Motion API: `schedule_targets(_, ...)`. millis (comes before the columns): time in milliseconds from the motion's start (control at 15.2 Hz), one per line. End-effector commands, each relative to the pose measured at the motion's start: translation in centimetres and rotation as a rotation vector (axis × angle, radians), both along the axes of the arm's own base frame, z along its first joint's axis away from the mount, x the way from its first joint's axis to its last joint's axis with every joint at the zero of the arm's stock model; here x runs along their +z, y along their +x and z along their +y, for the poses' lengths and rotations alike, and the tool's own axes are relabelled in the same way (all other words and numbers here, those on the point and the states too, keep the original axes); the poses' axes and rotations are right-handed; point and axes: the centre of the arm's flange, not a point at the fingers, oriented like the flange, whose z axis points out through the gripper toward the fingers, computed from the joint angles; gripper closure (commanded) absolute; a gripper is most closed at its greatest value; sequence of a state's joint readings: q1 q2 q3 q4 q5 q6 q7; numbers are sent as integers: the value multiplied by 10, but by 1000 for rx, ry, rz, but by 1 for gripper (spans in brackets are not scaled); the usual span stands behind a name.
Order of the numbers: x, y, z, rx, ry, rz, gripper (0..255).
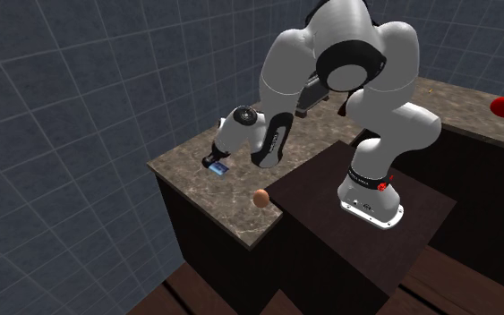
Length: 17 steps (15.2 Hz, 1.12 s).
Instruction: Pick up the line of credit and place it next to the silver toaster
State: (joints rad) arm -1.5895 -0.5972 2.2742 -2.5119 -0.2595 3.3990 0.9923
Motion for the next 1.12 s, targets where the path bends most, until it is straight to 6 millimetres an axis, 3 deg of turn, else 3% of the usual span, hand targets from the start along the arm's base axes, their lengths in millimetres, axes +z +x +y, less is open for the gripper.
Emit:
schedule_targets(0,12,1,-1,0,0,1,255)
schedule_targets(1056,96,1,-1,0,0,1,255)
